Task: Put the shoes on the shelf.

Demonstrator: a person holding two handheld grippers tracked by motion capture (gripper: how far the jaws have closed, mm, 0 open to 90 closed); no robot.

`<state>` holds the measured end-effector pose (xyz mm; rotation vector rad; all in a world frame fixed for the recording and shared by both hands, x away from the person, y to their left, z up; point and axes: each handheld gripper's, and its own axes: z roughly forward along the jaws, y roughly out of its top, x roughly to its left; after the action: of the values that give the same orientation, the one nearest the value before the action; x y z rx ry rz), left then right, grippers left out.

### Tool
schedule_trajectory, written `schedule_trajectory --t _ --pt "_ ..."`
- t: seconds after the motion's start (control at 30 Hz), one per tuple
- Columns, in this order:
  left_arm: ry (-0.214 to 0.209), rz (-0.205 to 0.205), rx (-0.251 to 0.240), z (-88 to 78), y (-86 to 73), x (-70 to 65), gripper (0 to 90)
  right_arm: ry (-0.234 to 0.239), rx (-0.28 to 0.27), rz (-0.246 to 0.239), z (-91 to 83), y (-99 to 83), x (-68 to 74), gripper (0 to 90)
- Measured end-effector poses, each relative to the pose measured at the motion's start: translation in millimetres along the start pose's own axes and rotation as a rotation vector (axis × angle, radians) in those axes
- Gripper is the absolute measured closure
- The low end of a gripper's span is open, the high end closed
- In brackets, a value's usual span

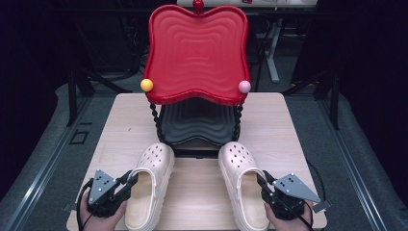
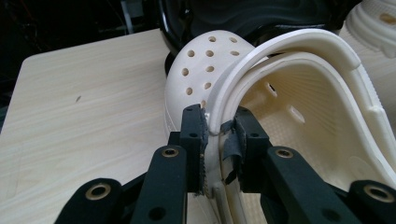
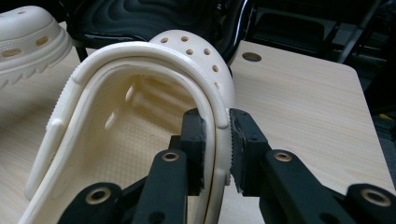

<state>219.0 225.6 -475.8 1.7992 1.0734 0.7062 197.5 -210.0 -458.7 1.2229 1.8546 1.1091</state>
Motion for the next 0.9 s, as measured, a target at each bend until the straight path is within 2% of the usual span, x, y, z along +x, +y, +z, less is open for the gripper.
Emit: schedule_trajectory --t 0.3,0.37,0.63,0.9 --pt "-0.025 0.036 -0.039 15.4 23.0 -12.2 76.8 0.028 -0.023 -0.002 17.9 15.5 10.8 76.4" --pt "-0.031 0.042 -0.043 26.2 31.0 -15.7 76.8 0.031 -0.027 0.001 24.5 19.3 13.0 76.4" --pt "-0.009 0.052 -0.062 51.3 50.1 -20.9 76.9 0.019 -0.044 0.014 48.1 34.8 15.7 76.4" --pt "0.003 0.067 -0.062 64.1 64.4 -23.3 76.9 0.004 -0.057 0.026 66.8 46.6 20.3 76.5"
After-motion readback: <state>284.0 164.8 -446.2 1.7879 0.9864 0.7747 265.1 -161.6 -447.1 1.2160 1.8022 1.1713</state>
